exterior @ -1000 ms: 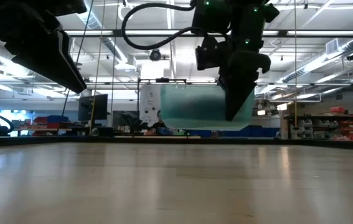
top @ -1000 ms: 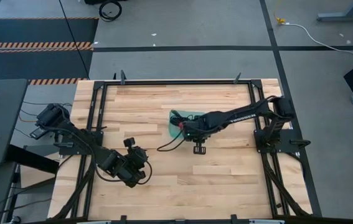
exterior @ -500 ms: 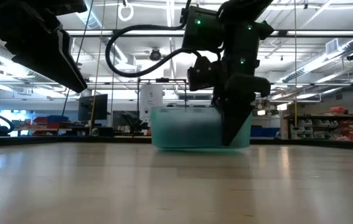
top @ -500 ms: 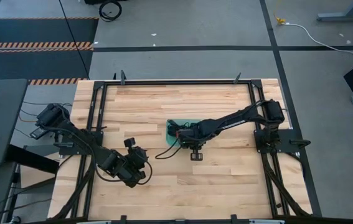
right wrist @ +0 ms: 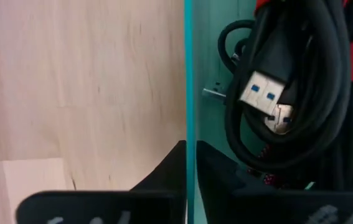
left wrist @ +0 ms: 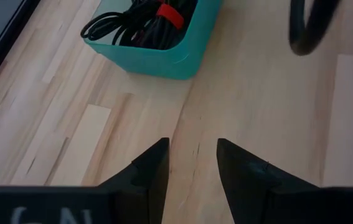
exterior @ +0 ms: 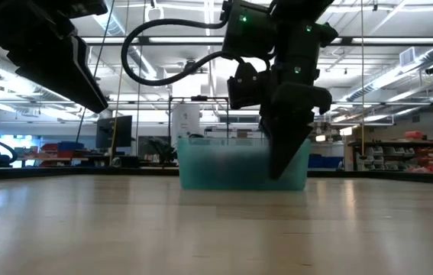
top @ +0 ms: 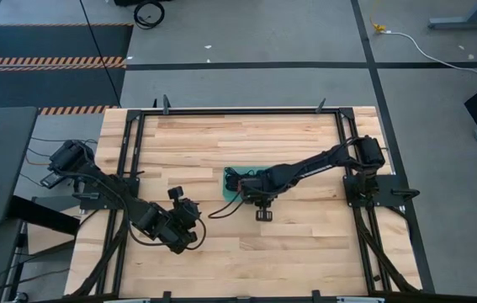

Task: Pick and place USB-C Cables
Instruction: Move the bin to the center of the table, then return to Home Position

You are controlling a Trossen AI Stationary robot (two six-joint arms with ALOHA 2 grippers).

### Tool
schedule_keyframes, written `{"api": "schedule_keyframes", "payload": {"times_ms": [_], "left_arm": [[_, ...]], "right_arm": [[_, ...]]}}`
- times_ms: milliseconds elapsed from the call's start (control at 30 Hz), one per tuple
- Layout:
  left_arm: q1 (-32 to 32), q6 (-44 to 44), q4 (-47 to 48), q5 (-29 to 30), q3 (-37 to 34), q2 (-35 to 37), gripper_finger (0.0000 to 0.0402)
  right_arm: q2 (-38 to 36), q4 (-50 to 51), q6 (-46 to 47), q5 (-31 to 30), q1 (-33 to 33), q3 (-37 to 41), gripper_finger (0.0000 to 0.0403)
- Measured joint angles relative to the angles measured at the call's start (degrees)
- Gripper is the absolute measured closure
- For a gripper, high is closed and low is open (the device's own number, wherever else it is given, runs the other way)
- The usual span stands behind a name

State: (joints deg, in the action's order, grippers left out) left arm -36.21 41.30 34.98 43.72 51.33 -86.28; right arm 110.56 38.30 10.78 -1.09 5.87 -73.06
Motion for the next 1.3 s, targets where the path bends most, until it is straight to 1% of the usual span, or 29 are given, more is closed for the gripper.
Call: {"api": "schedule_keyframes", "payload": {"times_ms": [267,400,500,667,900,1000,1067,1167,1300], "left_arm": [[-0.02,0.02,-0.02,-0.02,0.0,0.0,0.026],[-0.02,0.02,-0.02,-0.04,0.0,0.0,0.026],[-0.02,0.0,-0.02,-0.04,0.0,0.0,0.026],[-0.04,0.04,-0.11,-0.04,0.0,0.0,0.026],[-0.04,0.01,-0.62,-0.06,0.0,0.0,0.026],[-0.04,0.04,-0.99,-0.07,0.0,0.0,0.026],[-0.04,0.05,-1.11,-0.07,0.0,0.0,0.026],[-0.04,0.07,-1.16,-0.07,0.0,0.0,0.026],[-0.04,0.02,-1.18,-0.07,0.0,0.0,0.026]], "right_arm": [[0.0,-2.81,0.23,1.25,-0.04,-0.07,0.0327],[0.0,-0.84,0.18,2.7,-0.01,-2.32,0.0306],[0.0,2.91,0.22,4.62,0.02,-6.32,0.0296],[0.0,12.0,-0.57,4.88,0.51,-14.35,0.0291],[-0.09,21.94,-2.37,-1.39,0.92,-23.21,0.0292],[-0.12,24.02,-2.37,-2.77,0.85,-23.61,0.0292],[-0.12,24.68,-2.11,-1.09,0.94,-22.79,0.0292],[-0.05,24.71,-0.92,3.16,1.24,-19.64,0.0292],[-0.08,23.29,2.0,5.57,2.41,-15.86,0.0292]]}}
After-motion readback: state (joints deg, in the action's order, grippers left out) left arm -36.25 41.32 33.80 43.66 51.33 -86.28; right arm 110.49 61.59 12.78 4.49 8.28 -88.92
